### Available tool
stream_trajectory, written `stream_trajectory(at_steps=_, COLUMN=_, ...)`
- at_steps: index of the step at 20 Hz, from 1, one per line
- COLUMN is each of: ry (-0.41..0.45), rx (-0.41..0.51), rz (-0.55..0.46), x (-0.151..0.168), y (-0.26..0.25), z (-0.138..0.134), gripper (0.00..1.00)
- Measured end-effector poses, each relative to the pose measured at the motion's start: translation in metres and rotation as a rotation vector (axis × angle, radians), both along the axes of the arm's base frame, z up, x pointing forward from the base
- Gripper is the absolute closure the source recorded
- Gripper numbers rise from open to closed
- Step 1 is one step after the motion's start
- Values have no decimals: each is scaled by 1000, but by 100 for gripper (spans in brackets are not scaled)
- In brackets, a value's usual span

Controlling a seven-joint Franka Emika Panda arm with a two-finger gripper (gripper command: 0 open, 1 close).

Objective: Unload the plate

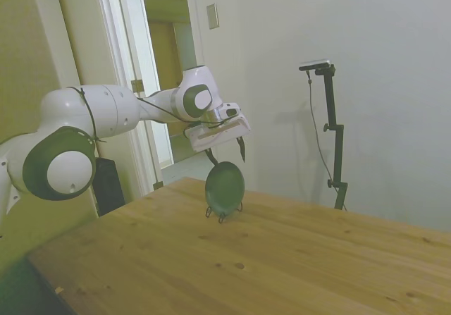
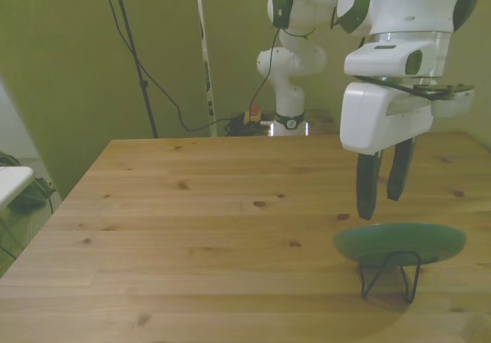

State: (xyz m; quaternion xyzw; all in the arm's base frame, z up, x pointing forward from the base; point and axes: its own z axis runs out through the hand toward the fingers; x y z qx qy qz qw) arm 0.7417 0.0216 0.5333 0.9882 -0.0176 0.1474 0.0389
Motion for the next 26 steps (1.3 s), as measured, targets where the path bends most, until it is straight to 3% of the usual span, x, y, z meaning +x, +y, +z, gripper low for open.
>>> stream_trajectory(at_steps=8, ry=8, rx=-98, rz=84, x=2, y=-6, z=-3, gripper=0)
stream_trajectory(at_steps=13, ry=-27, rx=-140, rz=119, x=12, y=-1, z=-16, gripper=0)
stream_trajectory(at_steps=22, ry=-77, rx=-189, rz=158, x=16, y=3, z=-14, gripper=0)
stream_trajectory(at_steps=23, ry=-83, rx=-192, rz=161, x=16, y=4, z=-15, gripper=100)
stream_trajectory(at_steps=26, ry=-110, rx=-198, rz=175, x=18, y=8, z=-16, gripper=100)
